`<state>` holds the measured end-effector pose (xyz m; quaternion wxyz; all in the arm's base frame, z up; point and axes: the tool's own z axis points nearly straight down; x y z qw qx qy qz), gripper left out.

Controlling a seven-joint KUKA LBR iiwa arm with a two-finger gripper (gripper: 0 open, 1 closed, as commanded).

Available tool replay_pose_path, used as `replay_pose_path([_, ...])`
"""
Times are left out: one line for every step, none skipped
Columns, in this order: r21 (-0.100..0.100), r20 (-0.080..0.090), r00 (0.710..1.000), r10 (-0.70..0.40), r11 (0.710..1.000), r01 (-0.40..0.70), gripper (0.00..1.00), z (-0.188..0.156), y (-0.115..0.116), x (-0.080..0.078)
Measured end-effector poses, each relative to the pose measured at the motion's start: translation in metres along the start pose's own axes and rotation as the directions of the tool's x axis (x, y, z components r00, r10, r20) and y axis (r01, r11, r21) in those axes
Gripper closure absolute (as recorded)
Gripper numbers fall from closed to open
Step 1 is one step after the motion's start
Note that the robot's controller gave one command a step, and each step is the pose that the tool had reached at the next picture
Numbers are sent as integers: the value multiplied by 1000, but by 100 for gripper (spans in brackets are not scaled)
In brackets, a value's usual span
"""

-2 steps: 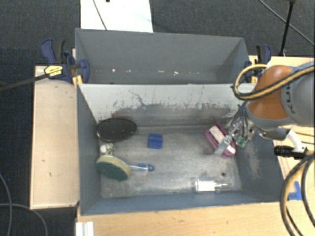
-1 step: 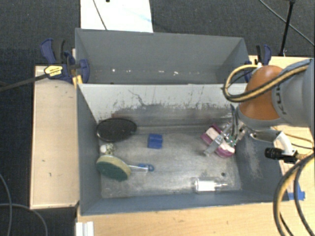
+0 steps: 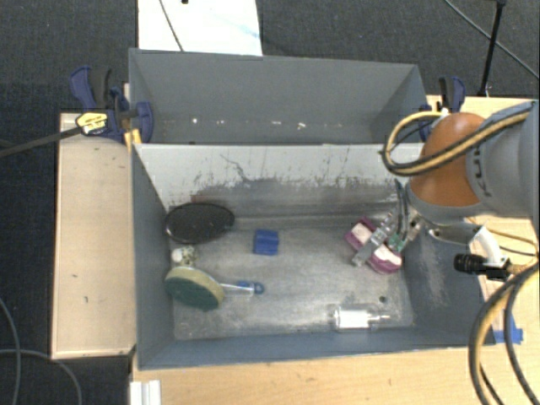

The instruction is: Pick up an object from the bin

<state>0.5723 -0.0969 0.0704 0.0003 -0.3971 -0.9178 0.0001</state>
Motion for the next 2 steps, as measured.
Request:
replay_pose_path([-1,2,1000,-4,1000,4,100,-11,0,0])
replay_pose_path([-5,8,1000,-10,1000,10,100,-119,1,-2])
